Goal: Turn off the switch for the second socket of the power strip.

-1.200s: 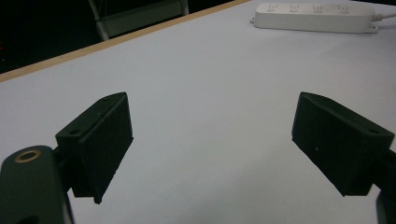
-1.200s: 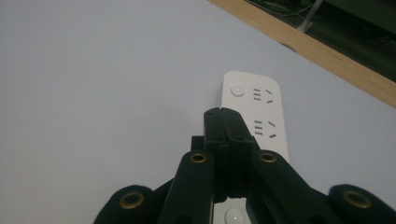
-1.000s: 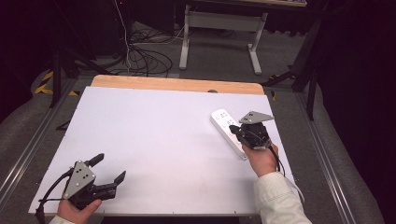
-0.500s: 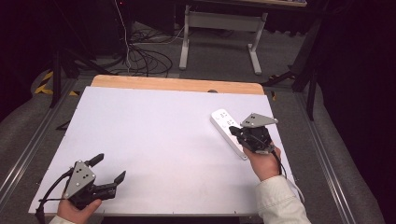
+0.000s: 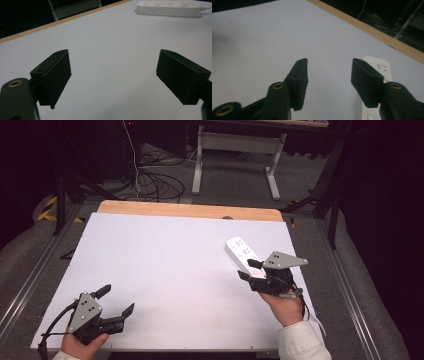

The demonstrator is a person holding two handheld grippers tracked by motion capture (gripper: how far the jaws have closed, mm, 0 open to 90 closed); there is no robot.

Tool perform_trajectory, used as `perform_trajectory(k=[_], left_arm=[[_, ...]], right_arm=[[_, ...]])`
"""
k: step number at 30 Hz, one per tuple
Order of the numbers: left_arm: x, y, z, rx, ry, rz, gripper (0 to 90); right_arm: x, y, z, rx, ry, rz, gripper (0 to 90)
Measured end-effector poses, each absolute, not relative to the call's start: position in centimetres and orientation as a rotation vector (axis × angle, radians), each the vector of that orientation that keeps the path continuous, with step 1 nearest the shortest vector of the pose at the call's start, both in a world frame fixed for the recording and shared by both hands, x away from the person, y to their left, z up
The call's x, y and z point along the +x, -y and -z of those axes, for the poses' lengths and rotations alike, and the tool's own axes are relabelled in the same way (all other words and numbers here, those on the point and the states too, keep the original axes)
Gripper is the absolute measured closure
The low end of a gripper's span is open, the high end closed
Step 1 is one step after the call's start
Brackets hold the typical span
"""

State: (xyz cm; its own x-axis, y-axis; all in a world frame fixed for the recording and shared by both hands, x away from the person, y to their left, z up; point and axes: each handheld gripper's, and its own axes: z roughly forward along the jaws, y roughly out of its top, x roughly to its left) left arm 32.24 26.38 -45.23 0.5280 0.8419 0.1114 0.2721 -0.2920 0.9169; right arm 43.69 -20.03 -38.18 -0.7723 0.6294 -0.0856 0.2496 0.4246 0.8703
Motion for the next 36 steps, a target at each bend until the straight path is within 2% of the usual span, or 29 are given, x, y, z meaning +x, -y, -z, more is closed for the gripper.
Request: perform_trajectory(k=[4,11,15,21,36], left_arm=[[32.2,-26.4,45.2,1.828,-0.928,-0.733,13.4],[32.2,-26.4,45.0,1.823,-0.934,-0.702,13.4],[32.1,-26.4,45.0,1.821,-0.929,-0.703,13.6],[32.0,-26.3,45.0,1.833,-0.912,-0.706,13.5],[31.5,-26.3,45.0,1.845,-0.903,-0.703,12.4]], right_arm=[[42.7,20.5,38.5,0.698,-2.253,-1.388,30.6],[41.4,21.1,39.4,0.650,-2.287,-1.484,23.0],[40.8,21.1,40.5,0.629,-2.314,-1.468,15.1],[40.5,21.1,42.2,0.646,-2.338,-1.476,9.5],[39.2,22.1,45.5,0.677,-2.317,-1.478,7.7]])
